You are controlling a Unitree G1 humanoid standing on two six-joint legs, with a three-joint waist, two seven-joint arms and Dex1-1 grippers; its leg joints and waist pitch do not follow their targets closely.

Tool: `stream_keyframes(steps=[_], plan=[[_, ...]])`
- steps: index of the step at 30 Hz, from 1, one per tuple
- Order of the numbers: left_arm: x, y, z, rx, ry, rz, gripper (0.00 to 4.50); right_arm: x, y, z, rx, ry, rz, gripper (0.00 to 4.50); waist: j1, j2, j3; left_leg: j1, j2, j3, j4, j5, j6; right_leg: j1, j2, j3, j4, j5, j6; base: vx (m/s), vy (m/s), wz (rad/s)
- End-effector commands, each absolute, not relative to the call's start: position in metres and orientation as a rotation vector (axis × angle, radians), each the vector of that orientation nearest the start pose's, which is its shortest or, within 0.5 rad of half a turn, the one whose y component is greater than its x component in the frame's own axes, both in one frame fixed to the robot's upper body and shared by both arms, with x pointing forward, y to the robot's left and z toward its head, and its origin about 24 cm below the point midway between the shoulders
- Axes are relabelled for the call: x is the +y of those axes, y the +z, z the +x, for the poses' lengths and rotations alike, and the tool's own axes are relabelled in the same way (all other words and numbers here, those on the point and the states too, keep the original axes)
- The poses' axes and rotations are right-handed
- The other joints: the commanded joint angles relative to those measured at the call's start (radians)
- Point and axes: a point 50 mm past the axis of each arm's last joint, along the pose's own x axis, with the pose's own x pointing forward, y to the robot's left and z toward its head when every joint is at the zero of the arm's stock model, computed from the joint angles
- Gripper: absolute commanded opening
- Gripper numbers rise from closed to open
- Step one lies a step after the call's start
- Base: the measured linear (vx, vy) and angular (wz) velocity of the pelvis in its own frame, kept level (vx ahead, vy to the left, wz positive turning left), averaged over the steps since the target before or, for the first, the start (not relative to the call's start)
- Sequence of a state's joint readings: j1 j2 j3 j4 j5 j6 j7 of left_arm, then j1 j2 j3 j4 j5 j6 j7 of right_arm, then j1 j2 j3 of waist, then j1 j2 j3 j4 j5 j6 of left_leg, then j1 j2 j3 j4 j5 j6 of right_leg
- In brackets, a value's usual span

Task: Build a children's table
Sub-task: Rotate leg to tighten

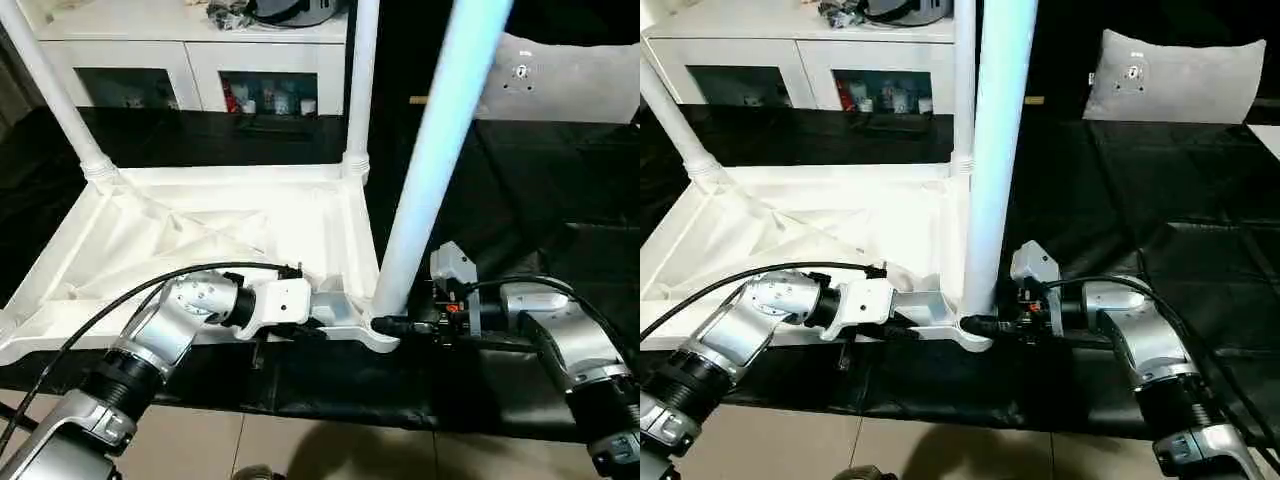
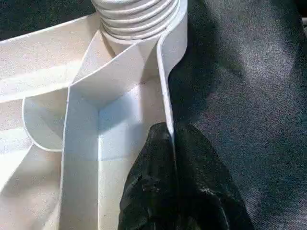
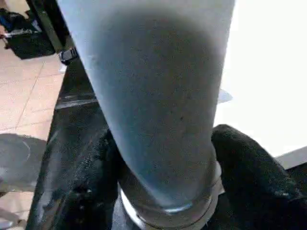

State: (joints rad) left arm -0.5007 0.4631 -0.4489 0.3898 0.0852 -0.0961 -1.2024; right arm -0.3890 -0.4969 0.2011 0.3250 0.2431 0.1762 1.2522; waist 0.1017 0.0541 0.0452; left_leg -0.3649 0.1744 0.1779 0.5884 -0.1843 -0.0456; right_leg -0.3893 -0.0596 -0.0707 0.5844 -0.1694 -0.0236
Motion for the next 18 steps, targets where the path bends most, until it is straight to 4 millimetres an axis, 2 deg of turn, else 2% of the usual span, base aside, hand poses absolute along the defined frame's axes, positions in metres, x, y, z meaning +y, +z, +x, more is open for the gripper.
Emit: stream_keyframes(steps=[1,4,7,8,10,11,12,14,15,16,18], plan=[[0.115,0.035,0.275,0.401,-1.634,0.78,0.0,-0.164,0.054,0.282,0.377,1.339,-0.166,2.6,-0.004,-0.008,-0.062,0.012,0.061,-0.021,-0.065,-0.221,0.056,0.041,-0.088,0.047,-0.071,-0.315,-0.182,0.0,0.0,0.0],[0.116,0.034,0.275,0.409,-1.617,0.754,0.0,-0.161,0.052,0.279,0.386,1.333,-0.137,2.6,-0.004,-0.007,-0.063,0.012,0.061,-0.021,-0.065,-0.219,0.055,0.041,-0.087,0.048,-0.07,-0.311,-0.183,0.0,0.0,0.0],[0.113,0.037,0.277,0.399,-1.543,0.64,0.0,-0.154,0.043,0.277,0.433,1.234,-0.047,2.59,-0.003,-0.005,-0.06,0.012,0.061,-0.022,-0.068,-0.22,0.053,0.042,-0.087,0.048,-0.071,-0.318,-0.18,0.0,0.0,0.0],[0.11,0.039,0.278,0.388,-1.507,0.598,0.0,-0.152,0.039,0.277,0.446,1.186,-0.028,2.59,-0.008,-0.007,-0.058,0.012,0.063,-0.022,-0.071,-0.235,0.045,0.041,-0.089,0.048,-0.072,-0.336,-0.182,0.0,0.0,0.0],[0.105,0.042,0.279,0.375,-1.473,0.553,0.0,-0.149,0.034,0.277,0.469,1.116,0.002,2.59,-0.019,-0.006,-0.048,0.02,0.057,-0.024,-0.076,-0.306,0.026,0.035,-0.087,0.045,-0.084,-0.442,-0.163,0.0,0.0,0.0],[0.103,0.042,0.279,0.371,-1.469,0.542,0.0,-0.148,0.032,0.278,0.474,1.097,0.012,2.59,-0.027,-0.007,-0.045,0.024,0.052,-0.028,-0.076,-0.348,0.013,0.035,-0.089,0.042,-0.093,-0.535,-0.132,0.0,0.0,0.0],[0.099,0.043,0.277,0.367,-1.469,0.521,0.0,-0.145,0.031,0.278,0.465,1.074,0.033,2.58,-0.033,-0.002,-0.042,0.031,0.049,-0.031,-0.075,-0.383,0.004,0.028,-0.091,0.04,-0.103,-0.613,-0.103,0.0,0.0,0.0],[0.094,0.044,0.274,0.364,-1.473,0.501,0.0,-0.142,0.029,0.279,0.465,1.041,0.061,2.58,-0.043,-0.005,-0.041,0.036,0.047,-0.034,-0.073,-0.408,-0.003,0.024,-0.092,0.038,-0.111,-0.654,-0.085,0.0,0.0,0.0],[0.09,0.045,0.273,0.362,-1.468,0.488,0.0,-0.139,0.027,0.28,0.47,1.015,0.075,2.57,-0.056,0.001,-0.039,0.036,0.046,-0.04,-0.076,-0.442,-0.006,0.022,-0.088,0.031,-0.118,-0.678,-0.065,0.0,0.0,0.0],[0.086,0.045,0.272,0.357,-1.442,0.481,0.0,-0.135,0.025,0.282,0.477,0.979,0.083,2.56,-0.067,0.003,-0.039,0.033,0.048,-0.043,-0.08,-0.464,-0.009,0.025,-0.087,0.028,-0.117,-0.667,-0.061,0.0,0.0,0.0],[0.077,0.048,0.276,0.345,-1.339,0.472,0.0,-0.127,0.021,0.285,0.495,0.883,0.102,2.55,-0.083,0.002,-0.036,0.033,0.045,-0.047,-0.08,-0.497,-0.016,0.021,-0.086,0.023,-0.121,-0.682,-0.053,0.0,0.0,0.0]])
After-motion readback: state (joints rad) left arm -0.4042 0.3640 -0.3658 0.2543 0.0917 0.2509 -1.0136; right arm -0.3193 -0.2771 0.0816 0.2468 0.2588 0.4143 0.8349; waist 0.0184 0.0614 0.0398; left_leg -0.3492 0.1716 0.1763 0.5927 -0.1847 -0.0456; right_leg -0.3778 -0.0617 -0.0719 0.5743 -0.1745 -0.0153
